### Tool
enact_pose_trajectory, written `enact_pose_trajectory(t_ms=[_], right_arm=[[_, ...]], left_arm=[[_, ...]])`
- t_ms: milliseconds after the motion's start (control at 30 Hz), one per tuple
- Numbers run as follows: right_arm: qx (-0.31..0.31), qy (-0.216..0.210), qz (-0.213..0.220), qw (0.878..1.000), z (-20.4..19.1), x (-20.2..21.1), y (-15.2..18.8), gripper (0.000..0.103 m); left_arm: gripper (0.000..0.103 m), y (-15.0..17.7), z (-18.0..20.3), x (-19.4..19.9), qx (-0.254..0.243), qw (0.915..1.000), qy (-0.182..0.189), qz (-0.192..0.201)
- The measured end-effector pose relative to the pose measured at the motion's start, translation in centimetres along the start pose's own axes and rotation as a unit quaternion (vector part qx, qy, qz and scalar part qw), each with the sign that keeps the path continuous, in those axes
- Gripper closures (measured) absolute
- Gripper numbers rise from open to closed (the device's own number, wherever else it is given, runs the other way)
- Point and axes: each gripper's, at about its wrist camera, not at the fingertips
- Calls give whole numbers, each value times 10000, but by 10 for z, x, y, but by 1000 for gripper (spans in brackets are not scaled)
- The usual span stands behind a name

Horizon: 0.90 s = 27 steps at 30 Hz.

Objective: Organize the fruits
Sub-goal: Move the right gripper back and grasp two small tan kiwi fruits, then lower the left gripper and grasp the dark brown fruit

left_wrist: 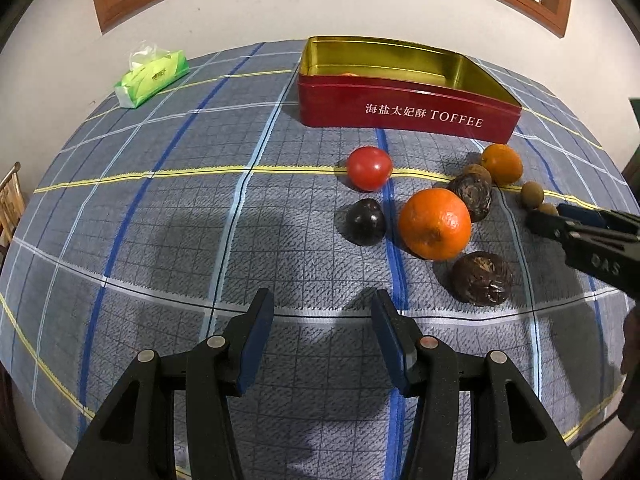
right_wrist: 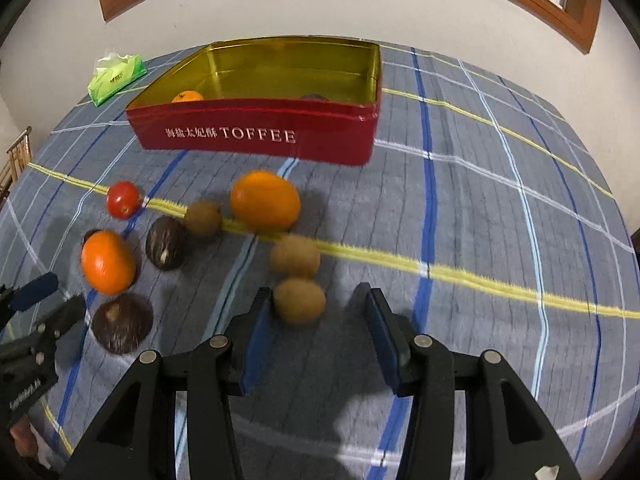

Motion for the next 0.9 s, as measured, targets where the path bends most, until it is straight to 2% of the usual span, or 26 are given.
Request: enact_pose_trajectory(t_ms=[100, 267, 533, 900], right_arm=[[41, 2, 18, 10000, 0, -4, -7, 63], [119, 10, 82, 9999, -7, -1, -5, 80], [15, 16, 58, 10000, -7, 5, 6, 80], [-246, -15, 29, 9997, 3, 23, 37, 80]], left_arm=[[51, 0, 0, 0, -5, 10000, 0, -3], [51, 0, -1, -1, -27, 10000, -10, -1], [51, 5, 3, 6, -96, 9999, 107, 42], [51, 20, 25, 17, -357, 9991, 248, -18]])
Point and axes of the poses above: each gripper's, at about its wrist camera, not at the fingertips, and x roughly against the way its jaws point, z to its right, y to its underside, and after that the axes turned 10 degrees about x, right-handed
